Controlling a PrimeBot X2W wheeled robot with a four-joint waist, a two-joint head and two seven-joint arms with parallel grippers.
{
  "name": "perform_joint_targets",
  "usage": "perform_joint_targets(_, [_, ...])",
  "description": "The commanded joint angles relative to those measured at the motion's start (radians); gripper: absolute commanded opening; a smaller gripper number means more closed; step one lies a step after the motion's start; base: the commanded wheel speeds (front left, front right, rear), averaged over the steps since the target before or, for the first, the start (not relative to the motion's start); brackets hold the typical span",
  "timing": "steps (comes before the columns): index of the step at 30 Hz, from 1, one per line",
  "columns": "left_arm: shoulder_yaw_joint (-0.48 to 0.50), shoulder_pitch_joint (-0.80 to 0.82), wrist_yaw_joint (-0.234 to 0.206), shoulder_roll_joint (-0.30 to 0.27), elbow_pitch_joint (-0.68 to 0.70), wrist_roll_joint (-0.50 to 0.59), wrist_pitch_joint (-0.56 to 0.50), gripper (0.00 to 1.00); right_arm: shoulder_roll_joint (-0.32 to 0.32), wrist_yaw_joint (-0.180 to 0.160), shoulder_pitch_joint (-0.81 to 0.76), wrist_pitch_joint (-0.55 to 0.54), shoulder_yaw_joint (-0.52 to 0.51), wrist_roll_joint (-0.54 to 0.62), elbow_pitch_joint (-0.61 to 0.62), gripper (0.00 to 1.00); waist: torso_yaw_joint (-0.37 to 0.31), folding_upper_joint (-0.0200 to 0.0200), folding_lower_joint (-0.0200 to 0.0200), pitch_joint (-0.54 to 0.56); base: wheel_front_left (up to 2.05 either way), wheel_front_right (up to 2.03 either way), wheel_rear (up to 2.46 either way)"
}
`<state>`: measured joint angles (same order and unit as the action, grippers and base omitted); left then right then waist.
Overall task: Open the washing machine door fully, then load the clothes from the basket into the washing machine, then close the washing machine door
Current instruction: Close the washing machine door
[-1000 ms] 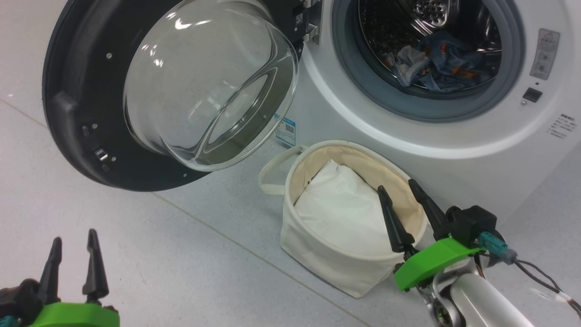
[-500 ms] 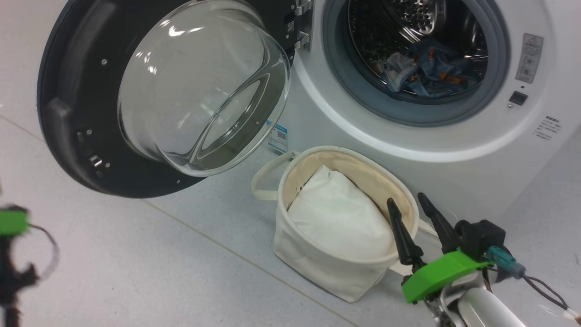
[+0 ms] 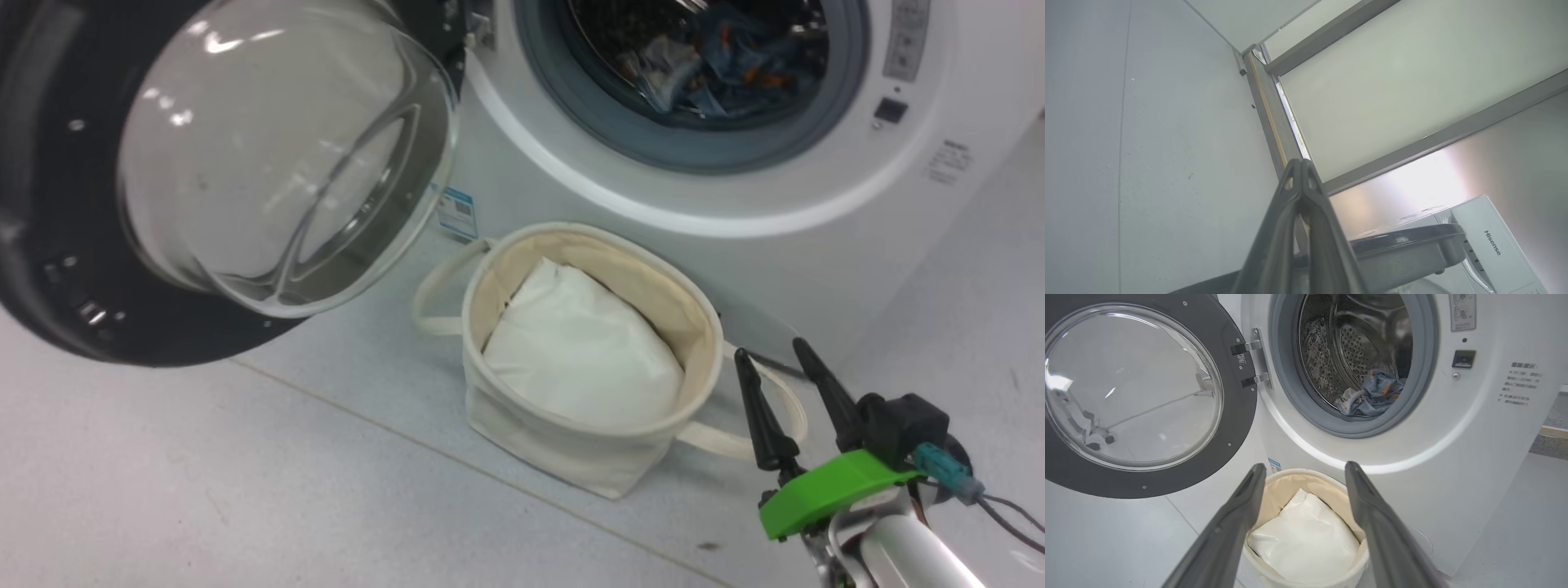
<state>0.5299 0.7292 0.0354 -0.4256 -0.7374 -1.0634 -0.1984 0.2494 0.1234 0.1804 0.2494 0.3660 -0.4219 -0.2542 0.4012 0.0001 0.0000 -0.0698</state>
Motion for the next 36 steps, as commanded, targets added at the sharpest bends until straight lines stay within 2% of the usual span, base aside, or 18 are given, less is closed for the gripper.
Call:
perform_joint_targets(1, [0.019,0.049,0.008,-0.073,-0.002,-0.017,-0.029,0.0,0.021,0.007,0.04,0.012,0.005,0.015,0.035,1.0,-0.039,-0.0001,0.0,-0.044,0.0,0.0,0.0])
perform_joint_targets(5, [0.029,0.091,0.029,-0.11,-0.11,-0.081,-0.158,0.0,0.03,0.007,0.065,0.012,0.002,0.023,0.043,1.0,-0.078,-0.0001,0.0,-0.09,0.0,0.0,0.0])
perform_joint_targets(9, [0.047,0.118,0.035,-0.138,-0.166,-0.118,-0.216,0.0,0.036,0.007,0.073,0.012,-0.006,0.028,0.043,1.0,-0.09,-0.0001,0.0,-0.111,0.0,0.0,0.0])
perform_joint_targets(15, [0.046,0.15,0.041,-0.14,-0.215,-0.155,-0.305,0.0,0.037,0.007,0.077,0.012,-0.009,0.032,0.044,1.0,-0.085,-0.0001,0.0,-0.122,0.0,0.0,0.0])
perform_joint_targets(22, [-0.017,0.15,0.043,-0.114,-0.245,-0.175,-0.536,0.0,0.028,0.007,0.076,0.012,-0.005,0.03,0.041,1.0,-0.062,-0.0001,0.0,-0.11,0.0,0.0,0.0])
perform_joint_targets(27, [-0.072,0.102,0.059,-0.078,-0.195,-0.18,-0.694,0.0,0.012,0.007,0.061,0.012,-0.013,0.022,0.033,1.0,-0.04,-0.0001,0.0,-0.082,0.0,0.0,0.0])
perform_joint_targets(31, [-0.121,0.042,0.062,-0.037,-0.096,-0.176,-0.803,0.0,-0.006,0.007,0.052,0.012,-0.016,0.016,0.033,1.0,-0.023,-0.0001,0.0,-0.061,0.0,0.0,0.0])
perform_joint_targets(33, [-0.134,0.009,0.056,-0.005,-0.014,-0.192,-0.858,0.0,-0.013,0.007,0.045,0.012,-0.02,0.015,0.034,1.0,-0.015,-0.0001,0.0,-0.052,0.0,0.0,0.0])
perform_joint_targets(36, [-0.146,-0.046,0.019,0.047,0.144,-0.218,-0.92,0.0,-0.022,0.007,0.034,0.012,-0.026,0.014,0.032,1.0,-0.004,-0.0001,0.0,-0.045,0.0,0.0,0.0])
